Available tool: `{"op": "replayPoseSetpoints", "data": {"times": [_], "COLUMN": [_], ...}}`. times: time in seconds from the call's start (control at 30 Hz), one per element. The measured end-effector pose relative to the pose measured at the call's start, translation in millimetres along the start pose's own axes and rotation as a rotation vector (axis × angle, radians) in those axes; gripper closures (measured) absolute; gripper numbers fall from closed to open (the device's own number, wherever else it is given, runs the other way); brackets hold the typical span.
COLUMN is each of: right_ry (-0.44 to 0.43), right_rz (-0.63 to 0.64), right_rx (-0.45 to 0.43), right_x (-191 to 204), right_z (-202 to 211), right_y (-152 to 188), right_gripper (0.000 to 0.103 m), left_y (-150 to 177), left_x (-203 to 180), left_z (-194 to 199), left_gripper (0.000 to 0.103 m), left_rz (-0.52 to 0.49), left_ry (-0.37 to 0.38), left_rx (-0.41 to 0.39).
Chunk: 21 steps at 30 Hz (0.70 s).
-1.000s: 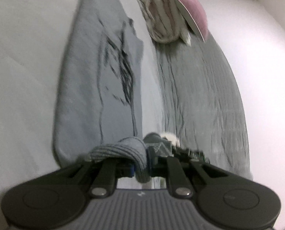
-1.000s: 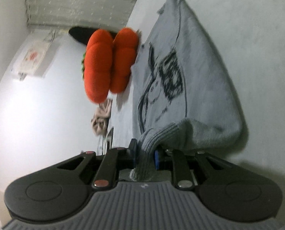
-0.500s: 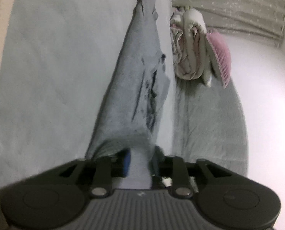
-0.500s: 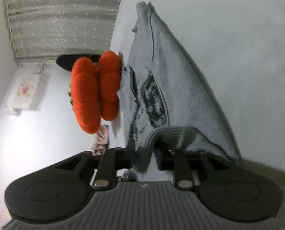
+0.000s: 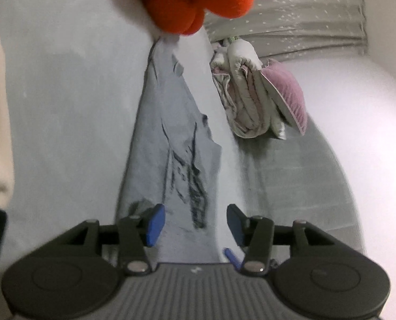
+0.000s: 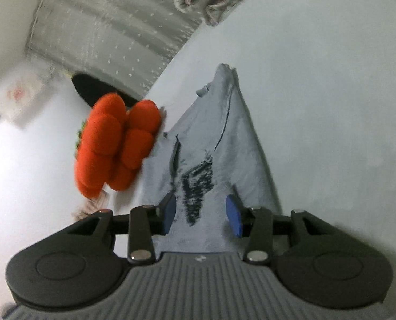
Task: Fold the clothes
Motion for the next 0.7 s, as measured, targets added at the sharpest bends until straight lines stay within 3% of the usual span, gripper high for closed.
{"op": "replayPoseSetpoints", "data": {"times": [0.27, 0.37, 0.5, 0.6, 0.67, 0.7], "right_ry": [0.154, 0.163, 0.164, 0.172, 0.174, 0.174], "right_rz": [0.265, 0.3, 0.316, 0.315, 0.32, 0.322], "right_rx": [0.101, 0.114, 0.119, 0.118, 0.113, 0.11], "right_x": [1.9, 3.6, 5.0, 3.0, 3.7, 4.0], "right_z": [-23.8, -31.9, -33.4, -31.6, -30.4, -30.7], "right_y": [25.2, 26.7, 26.4, 29.3, 29.7, 29.6], "right_gripper": [0.056, 0.065, 0.069, 0.07, 0.074, 0.083], "left_y": [9.5, 13.2, 17.4, 22.1, 26.0, 28.3], "left_x": [-5.4, -7.0, -13.1, -14.7, -15.5, -15.9], "left_z": [-10.6, -11.6, -17.2, -16.3, -12.2, -9.5], "left_gripper": [0.052, 0.052, 0.067, 0.071, 0.077, 0.087], "left_rz": [-0.243, -0.306, -0.367, -0.402, -0.422, -0.432], "left_ry": [-0.203, -0.244, -0.25, -0.252, -0.251, -0.249], "left_rx": [-0.028, -0.029, -0.019, -0.015, -0.013, -0.012]}}
Point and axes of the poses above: each gripper's, at about its wrist camera, not at the fingertips, and z roughly against the way its jaws point, x to its left, y to its underside, the point moved 6 cm from there along -z, roughly the way its jaws point, and after that the axes turned 10 degrees about -y, right-handed, at the moved point
